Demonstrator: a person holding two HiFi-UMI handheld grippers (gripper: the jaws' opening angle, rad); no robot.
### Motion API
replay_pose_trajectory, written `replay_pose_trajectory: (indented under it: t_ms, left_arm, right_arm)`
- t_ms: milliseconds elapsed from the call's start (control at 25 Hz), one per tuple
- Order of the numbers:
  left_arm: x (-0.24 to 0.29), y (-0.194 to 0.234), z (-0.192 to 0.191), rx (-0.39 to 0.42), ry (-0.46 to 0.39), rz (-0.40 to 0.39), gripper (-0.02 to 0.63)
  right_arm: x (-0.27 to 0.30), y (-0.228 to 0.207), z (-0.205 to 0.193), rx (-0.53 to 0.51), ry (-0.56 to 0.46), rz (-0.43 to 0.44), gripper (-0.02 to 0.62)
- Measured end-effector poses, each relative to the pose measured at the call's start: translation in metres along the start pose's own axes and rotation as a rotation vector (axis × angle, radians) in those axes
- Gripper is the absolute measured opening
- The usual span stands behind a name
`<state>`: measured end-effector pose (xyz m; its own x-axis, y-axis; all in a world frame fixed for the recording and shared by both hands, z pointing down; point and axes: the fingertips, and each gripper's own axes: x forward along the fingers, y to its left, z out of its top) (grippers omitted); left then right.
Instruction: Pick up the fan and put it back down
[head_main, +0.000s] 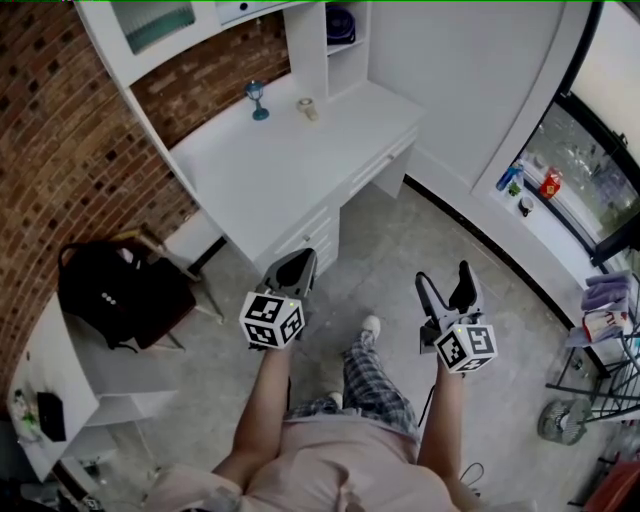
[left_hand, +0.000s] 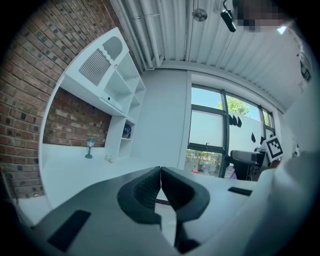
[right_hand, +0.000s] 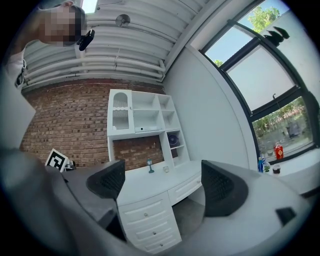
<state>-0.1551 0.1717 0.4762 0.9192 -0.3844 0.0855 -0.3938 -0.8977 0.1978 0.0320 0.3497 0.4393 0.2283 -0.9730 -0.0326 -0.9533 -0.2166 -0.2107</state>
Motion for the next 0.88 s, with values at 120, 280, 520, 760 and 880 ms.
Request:
replay_pose_trajectory:
  t_ms: [120,280,520,760,880]
  left_arm:
    - [0.022,0.008,0.001,0.002,0.000,-0.002,0.028]
    - [0.067,0.031,0.005,0.017,-0.005,0.021,0.028]
    - [0.174,0.085,0.005,0.020,-0.008,0.083,0.028]
    - [0.266,0.151,0.044,0.015,-0.021,0.203,0.028]
    - [0.297,0.186,0.055,0.001,-0.026,0.260,0.028]
  right_arm:
    - [0.021,-0.016,-0.001,0.014,-0.001,0.001,0.468]
    - [0.071,-0.045,0.000,0.021,-0.012,0.017,0.468]
    - [0.192,-0.117,-0.013,0.040,0.007,0.079,0.468]
    - [0.351,-0.149,0.006,0.061,0.056,0.228,0.468]
    - [0.420,-0.148,0.012,0.050,0.076,0.300,0.468]
